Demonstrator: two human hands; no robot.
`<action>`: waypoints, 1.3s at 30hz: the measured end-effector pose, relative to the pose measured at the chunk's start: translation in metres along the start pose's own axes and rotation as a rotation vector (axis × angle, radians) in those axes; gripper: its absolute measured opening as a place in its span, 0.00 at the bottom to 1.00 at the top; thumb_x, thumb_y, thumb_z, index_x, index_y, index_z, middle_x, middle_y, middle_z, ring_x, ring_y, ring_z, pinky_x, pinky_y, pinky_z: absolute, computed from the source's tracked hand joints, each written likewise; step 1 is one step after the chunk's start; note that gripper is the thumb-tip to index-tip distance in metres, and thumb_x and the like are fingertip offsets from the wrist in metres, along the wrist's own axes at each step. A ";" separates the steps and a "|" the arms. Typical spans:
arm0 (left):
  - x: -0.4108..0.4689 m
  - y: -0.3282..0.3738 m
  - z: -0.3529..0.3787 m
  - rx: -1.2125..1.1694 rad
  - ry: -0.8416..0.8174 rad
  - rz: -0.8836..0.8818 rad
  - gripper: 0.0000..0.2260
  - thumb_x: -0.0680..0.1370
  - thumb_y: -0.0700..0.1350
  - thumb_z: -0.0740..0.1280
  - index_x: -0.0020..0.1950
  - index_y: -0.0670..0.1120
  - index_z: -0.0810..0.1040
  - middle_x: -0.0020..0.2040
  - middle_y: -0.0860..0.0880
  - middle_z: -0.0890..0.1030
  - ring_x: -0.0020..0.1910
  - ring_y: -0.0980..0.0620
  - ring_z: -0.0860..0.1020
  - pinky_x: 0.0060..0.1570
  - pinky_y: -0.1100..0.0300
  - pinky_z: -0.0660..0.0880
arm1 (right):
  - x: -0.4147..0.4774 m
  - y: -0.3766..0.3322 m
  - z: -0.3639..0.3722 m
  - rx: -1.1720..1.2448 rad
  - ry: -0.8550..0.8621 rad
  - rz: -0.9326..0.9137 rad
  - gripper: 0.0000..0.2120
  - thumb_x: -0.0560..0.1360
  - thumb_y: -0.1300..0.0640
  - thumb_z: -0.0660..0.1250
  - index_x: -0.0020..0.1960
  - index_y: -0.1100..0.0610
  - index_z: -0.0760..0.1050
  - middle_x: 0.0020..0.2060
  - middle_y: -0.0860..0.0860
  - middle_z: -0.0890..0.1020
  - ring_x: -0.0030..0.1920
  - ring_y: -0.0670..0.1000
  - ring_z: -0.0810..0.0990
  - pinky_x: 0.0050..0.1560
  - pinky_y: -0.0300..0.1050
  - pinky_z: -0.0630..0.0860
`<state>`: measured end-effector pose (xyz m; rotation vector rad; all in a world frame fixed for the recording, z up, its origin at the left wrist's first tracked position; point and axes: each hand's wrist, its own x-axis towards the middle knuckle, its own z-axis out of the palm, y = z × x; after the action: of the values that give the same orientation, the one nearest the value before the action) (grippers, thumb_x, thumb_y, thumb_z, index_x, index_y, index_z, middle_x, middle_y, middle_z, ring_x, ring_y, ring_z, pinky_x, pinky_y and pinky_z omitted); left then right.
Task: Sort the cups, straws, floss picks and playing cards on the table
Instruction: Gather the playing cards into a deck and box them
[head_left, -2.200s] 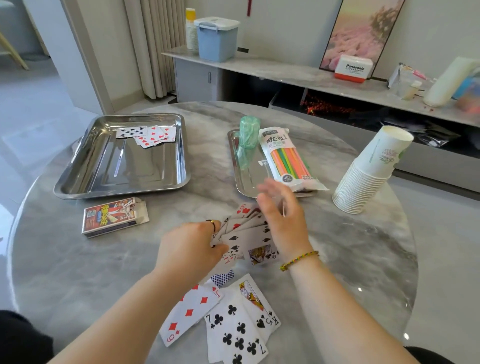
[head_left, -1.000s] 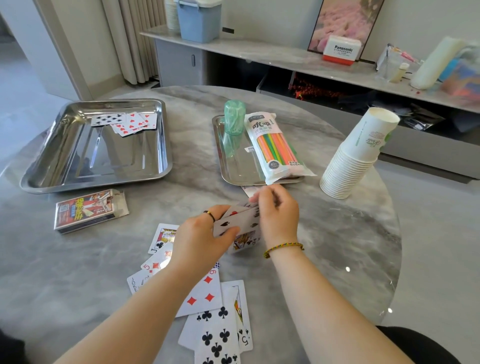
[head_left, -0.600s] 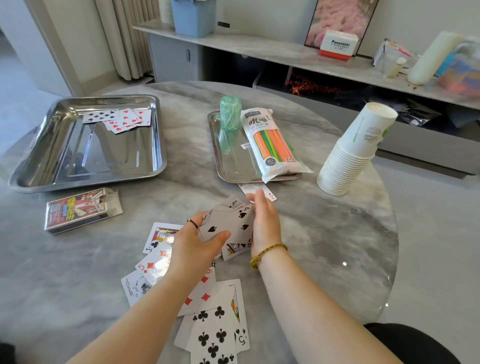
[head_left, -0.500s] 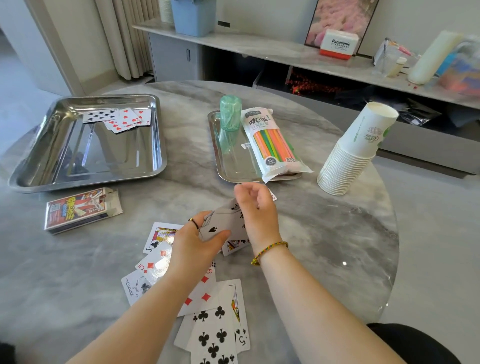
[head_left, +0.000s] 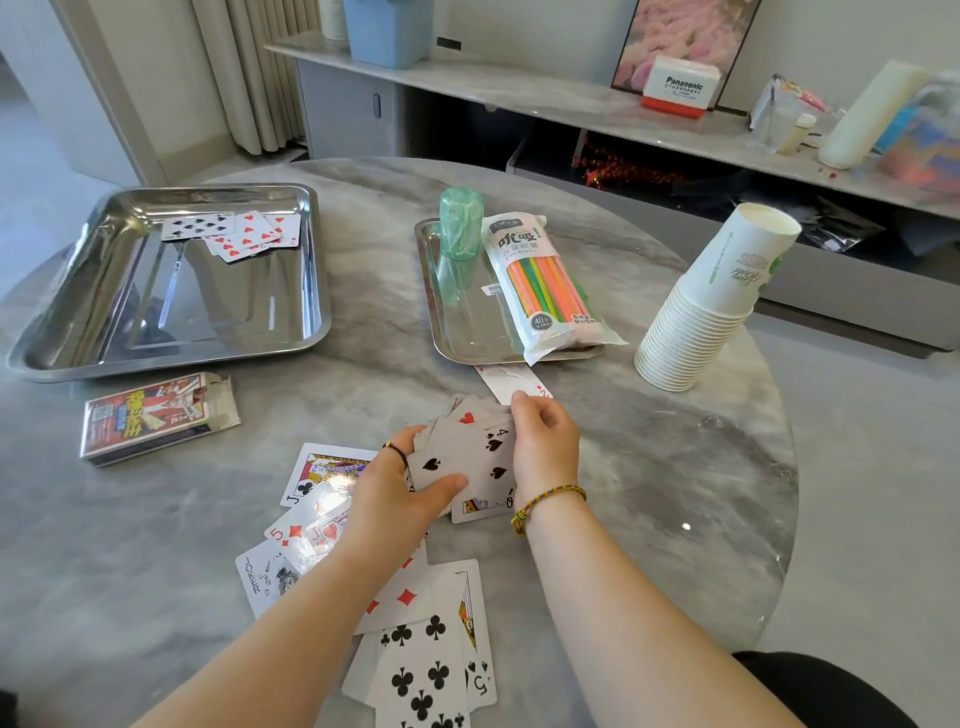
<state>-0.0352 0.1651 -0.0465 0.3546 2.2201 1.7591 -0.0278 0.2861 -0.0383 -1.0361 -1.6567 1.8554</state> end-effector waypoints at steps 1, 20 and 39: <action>0.000 0.000 0.000 0.004 -0.002 -0.003 0.19 0.71 0.38 0.71 0.44 0.60 0.67 0.39 0.62 0.74 0.39 0.67 0.73 0.33 0.76 0.70 | 0.001 0.001 0.001 0.034 0.009 0.044 0.13 0.75 0.62 0.61 0.32 0.55 0.66 0.27 0.48 0.67 0.30 0.47 0.64 0.31 0.38 0.64; 0.006 -0.005 -0.001 0.175 0.027 0.024 0.10 0.74 0.40 0.67 0.53 0.52 0.73 0.48 0.49 0.77 0.46 0.53 0.74 0.37 0.74 0.67 | -0.013 -0.003 0.005 0.001 -0.081 -0.097 0.13 0.67 0.49 0.66 0.33 0.58 0.69 0.30 0.51 0.72 0.31 0.44 0.69 0.30 0.32 0.66; 0.012 0.038 0.028 0.039 0.287 -0.024 0.08 0.70 0.51 0.70 0.36 0.53 0.72 0.38 0.52 0.79 0.41 0.51 0.78 0.43 0.57 0.74 | -0.011 0.007 0.019 0.048 0.109 -0.115 0.22 0.76 0.56 0.62 0.24 0.56 0.62 0.22 0.51 0.65 0.29 0.50 0.62 0.33 0.43 0.62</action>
<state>-0.0354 0.2032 -0.0167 0.0861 2.4425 1.8569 -0.0345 0.2646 -0.0428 -0.9827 -1.5674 1.7251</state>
